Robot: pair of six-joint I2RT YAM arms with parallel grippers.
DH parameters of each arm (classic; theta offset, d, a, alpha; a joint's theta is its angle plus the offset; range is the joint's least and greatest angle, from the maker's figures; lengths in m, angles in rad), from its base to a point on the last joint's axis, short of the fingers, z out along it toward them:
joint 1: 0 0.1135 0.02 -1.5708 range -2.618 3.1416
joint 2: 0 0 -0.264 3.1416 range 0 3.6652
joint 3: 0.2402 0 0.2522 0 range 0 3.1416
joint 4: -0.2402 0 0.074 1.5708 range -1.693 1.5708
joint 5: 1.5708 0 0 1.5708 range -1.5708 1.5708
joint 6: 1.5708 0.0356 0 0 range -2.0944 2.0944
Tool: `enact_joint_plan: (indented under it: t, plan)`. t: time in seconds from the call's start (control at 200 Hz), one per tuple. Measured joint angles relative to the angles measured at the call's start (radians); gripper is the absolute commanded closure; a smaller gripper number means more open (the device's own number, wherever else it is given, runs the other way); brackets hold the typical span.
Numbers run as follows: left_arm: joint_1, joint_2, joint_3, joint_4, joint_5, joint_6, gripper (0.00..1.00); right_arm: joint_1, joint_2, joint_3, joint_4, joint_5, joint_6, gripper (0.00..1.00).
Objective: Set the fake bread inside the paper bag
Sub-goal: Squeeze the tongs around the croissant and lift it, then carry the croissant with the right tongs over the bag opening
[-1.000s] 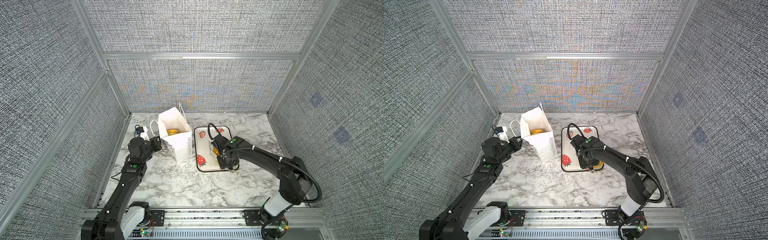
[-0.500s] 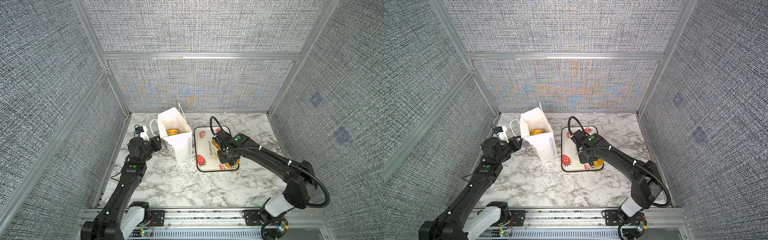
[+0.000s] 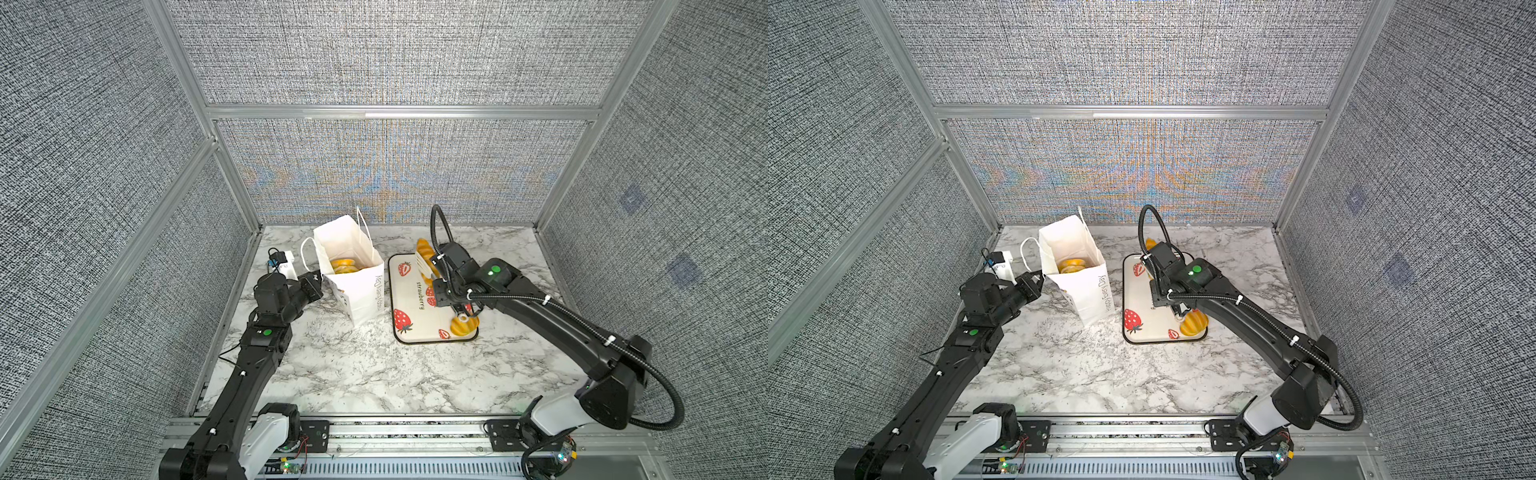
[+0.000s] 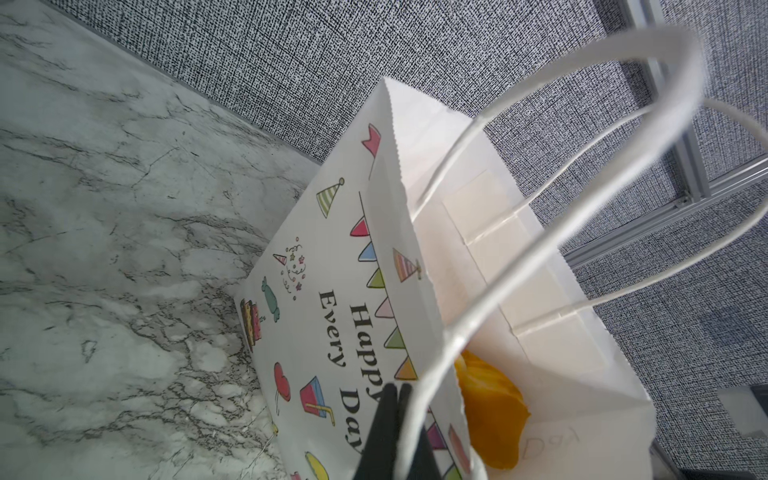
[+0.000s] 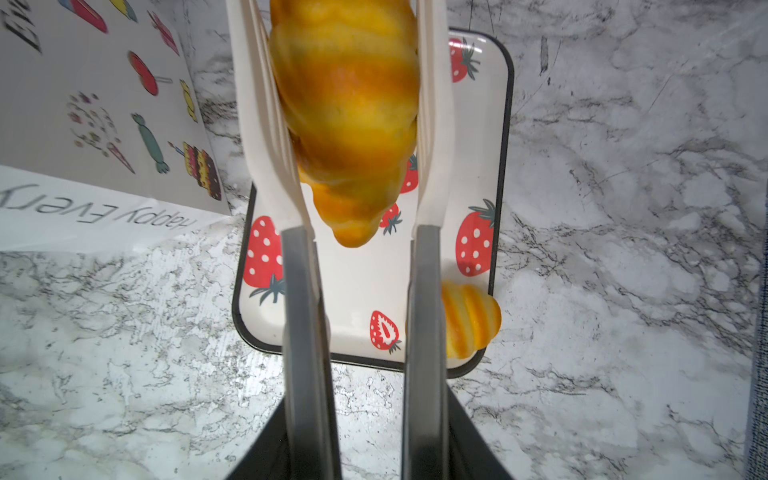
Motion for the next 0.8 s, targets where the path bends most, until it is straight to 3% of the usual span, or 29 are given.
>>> enact_joint_plan:
  t: [0.49,0.8]
  plan:
    - [0.0,-0.003,0.04,-0.039,0.0,0.021,1.0,0.075,-0.136,-0.005,0.19,0.044,-0.023,0.59]
    - [0.0,-0.008,0.056,-0.058,0.0,0.025,1.0,0.126,-0.148,0.006,0.272,0.049,-0.065,0.59]
